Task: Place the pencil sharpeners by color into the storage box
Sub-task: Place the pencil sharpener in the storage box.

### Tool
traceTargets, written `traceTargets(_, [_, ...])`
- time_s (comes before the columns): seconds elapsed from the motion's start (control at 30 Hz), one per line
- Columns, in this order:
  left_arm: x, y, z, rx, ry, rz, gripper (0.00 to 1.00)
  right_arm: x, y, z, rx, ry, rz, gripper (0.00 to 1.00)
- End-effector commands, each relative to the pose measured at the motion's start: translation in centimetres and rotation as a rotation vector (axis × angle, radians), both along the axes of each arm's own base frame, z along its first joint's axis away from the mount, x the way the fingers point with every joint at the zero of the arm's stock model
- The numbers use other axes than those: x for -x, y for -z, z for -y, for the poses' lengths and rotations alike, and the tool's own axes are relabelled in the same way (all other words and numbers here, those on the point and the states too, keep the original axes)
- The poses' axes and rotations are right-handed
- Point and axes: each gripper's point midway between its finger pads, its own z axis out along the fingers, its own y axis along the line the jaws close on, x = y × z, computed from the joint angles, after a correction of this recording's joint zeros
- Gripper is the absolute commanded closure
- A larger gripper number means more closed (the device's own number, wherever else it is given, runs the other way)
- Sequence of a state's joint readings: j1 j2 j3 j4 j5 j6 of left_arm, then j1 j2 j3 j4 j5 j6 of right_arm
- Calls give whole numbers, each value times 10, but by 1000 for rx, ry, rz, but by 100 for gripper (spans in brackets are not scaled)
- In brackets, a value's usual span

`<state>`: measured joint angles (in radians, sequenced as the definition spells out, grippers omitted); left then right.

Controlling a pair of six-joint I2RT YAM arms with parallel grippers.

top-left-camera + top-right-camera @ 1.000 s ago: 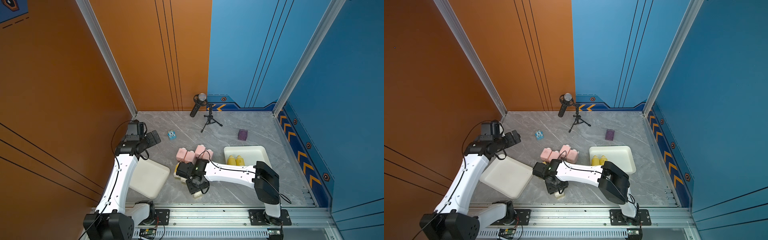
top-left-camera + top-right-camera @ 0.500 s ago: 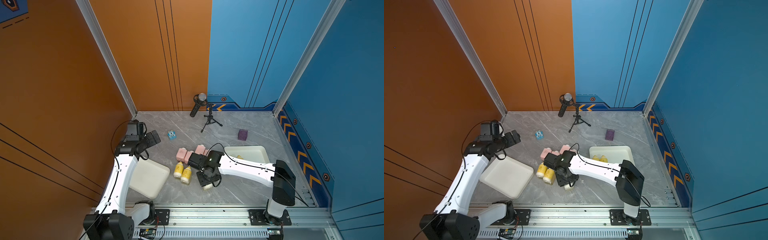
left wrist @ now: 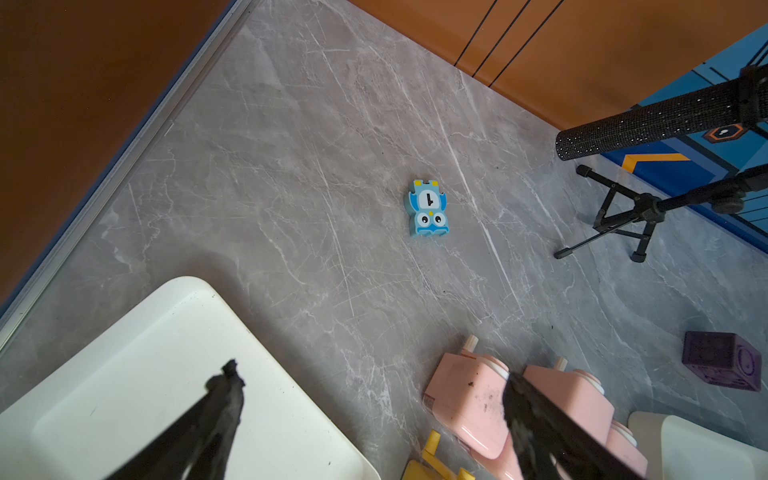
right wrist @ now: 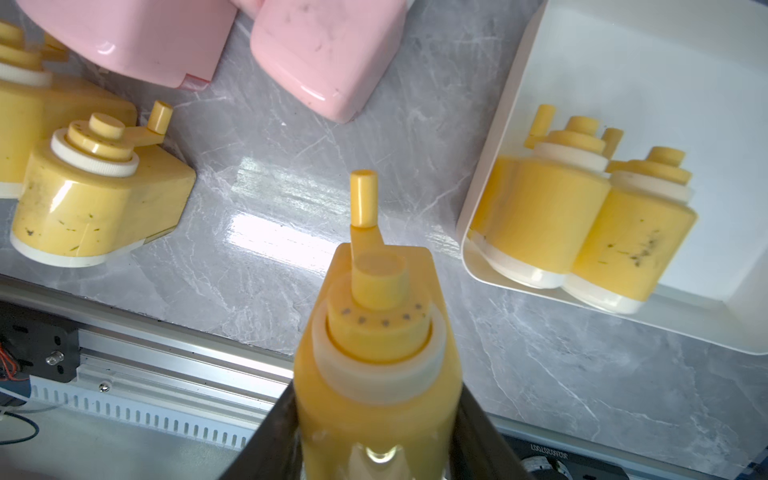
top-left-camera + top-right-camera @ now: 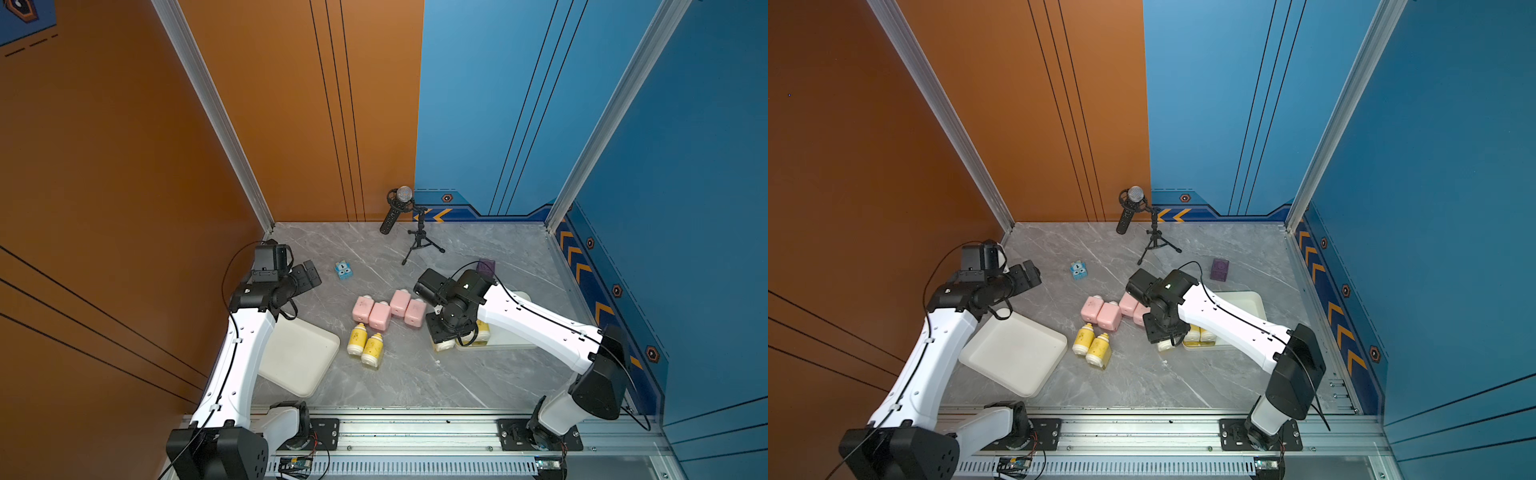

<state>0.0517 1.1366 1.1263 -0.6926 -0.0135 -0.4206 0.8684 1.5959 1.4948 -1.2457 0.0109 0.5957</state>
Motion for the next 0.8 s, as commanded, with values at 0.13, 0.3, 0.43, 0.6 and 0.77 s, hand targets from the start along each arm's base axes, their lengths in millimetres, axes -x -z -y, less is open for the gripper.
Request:
traceTargets(0.13, [3,4,-1,13,-9,-8,2,-17,-36,81,83,61,41,62])
traceTargets(0.3, [3,5,-1,13,-10,-10,2,-27,-40,124,94,103,17,62])
traceTargets(0.43, [3,6,0,13,-6,-11,2,-34,-38,149,76,144,1,62])
traceTargets(0.6, [3,6,0,16,-5,-12,2,-49,-32,164,55,203,8,64])
traceTargets(0.77, [2,7,2,22,2,-14,2,-55,-16,175,80,235,-32,65])
